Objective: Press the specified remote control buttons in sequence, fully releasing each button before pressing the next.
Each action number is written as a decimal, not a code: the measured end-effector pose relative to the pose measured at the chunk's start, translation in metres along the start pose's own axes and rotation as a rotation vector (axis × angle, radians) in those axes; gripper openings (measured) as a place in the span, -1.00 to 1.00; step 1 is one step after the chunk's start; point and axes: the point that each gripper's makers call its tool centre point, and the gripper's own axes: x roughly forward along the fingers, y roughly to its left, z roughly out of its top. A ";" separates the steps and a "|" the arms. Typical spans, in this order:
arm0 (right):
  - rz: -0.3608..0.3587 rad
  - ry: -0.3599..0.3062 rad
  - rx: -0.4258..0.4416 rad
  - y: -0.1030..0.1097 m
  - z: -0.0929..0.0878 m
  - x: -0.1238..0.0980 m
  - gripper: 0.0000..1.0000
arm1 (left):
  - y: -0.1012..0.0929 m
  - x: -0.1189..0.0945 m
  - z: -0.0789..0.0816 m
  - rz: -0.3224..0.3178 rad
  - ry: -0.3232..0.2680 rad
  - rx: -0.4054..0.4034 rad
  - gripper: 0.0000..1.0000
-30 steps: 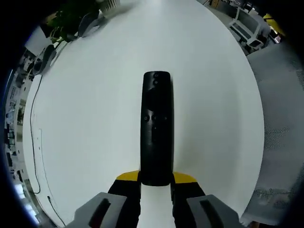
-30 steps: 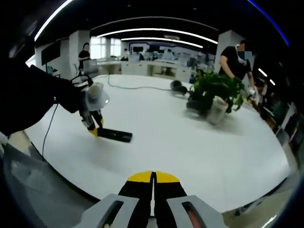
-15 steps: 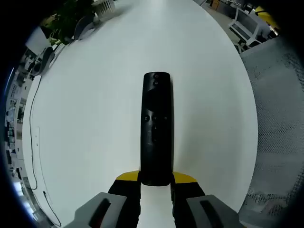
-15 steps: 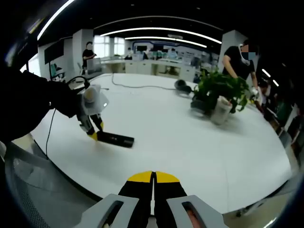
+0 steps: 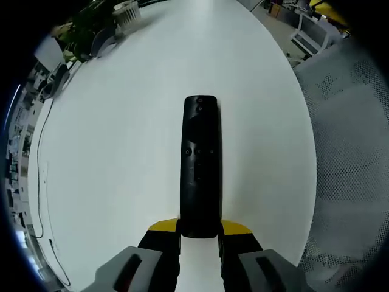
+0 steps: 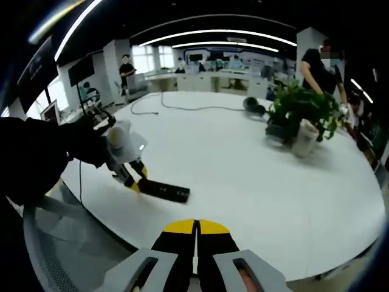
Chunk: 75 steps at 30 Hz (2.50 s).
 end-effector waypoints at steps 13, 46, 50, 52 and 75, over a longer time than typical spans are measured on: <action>0.127 -0.004 0.088 0.007 0.061 0.034 -1.00 | -0.042 -0.001 0.001 0.004 -0.056 -0.034 -0.54; 0.224 0.483 0.164 0.027 -0.067 0.117 -1.00 | -0.081 -0.003 0.009 0.027 -0.203 0.006 -0.52; 0.237 0.556 0.169 0.034 -0.083 0.119 -1.00 | -0.081 -0.003 0.009 0.025 -0.215 0.008 -0.52; 0.235 0.561 0.153 0.036 -0.084 0.118 -1.00 | -0.081 -0.003 0.008 0.018 -0.222 -0.005 -0.52; 0.216 0.560 0.144 0.036 -0.086 0.119 -1.00 | -0.080 -0.003 0.011 -0.008 -0.239 -0.038 -0.51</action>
